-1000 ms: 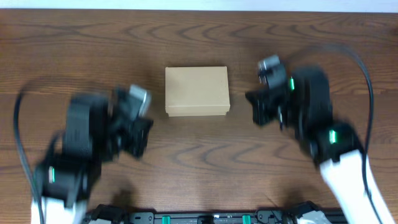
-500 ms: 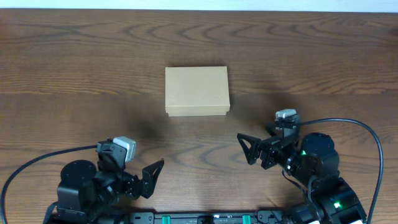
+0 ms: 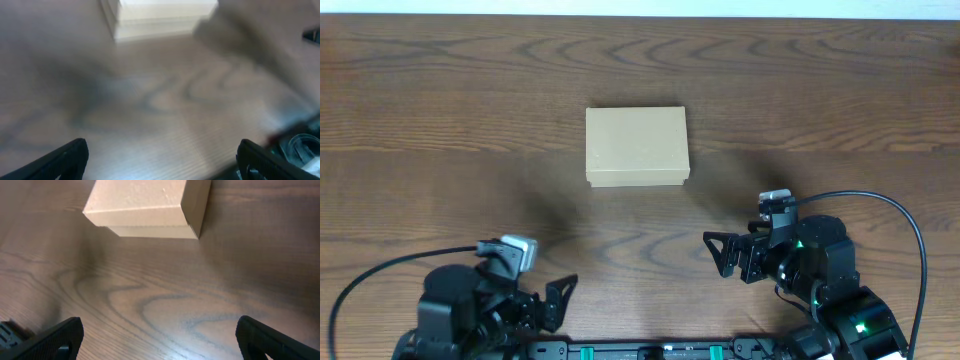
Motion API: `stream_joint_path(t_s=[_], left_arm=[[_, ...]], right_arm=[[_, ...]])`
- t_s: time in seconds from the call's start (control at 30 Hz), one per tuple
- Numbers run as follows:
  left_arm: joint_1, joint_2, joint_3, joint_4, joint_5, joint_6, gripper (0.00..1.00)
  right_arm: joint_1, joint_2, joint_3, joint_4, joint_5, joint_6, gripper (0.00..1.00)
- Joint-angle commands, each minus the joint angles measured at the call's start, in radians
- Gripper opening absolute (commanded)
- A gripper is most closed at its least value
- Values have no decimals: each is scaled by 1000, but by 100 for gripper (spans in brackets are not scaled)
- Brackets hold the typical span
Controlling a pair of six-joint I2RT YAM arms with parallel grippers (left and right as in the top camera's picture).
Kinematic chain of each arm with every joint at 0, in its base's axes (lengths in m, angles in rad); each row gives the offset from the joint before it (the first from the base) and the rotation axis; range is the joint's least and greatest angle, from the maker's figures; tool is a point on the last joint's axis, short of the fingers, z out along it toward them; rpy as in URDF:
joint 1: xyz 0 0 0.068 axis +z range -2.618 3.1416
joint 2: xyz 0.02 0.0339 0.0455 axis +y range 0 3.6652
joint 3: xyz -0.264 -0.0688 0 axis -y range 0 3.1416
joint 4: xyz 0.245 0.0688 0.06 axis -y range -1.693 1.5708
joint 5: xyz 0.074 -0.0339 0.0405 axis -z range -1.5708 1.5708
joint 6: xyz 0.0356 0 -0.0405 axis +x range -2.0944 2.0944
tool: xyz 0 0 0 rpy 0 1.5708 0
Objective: Pack container
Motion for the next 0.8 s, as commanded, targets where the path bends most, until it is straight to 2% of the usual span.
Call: stream_joint_path(t_s=[0.0, 0.1, 0.23, 0.57, 0.77], left_arm=[[75, -91, -32, 89, -60, 96, 95], [183, -182, -121, 179, -64, 179, 96], [270, -288, -286, 339, -80, 171, 95], [281, -320, -566, 630, -27, 98, 95], [280, -318, -589, 658, 6, 95, 95]], right_arm=[[7, 0, -8, -5, 0, 9, 99], [7, 0, -8, -5, 0, 9, 99], [8, 0, -8, -5, 0, 9, 99], [7, 0, -8, -5, 0, 9, 99], [7, 0, -8, -5, 0, 9, 99]])
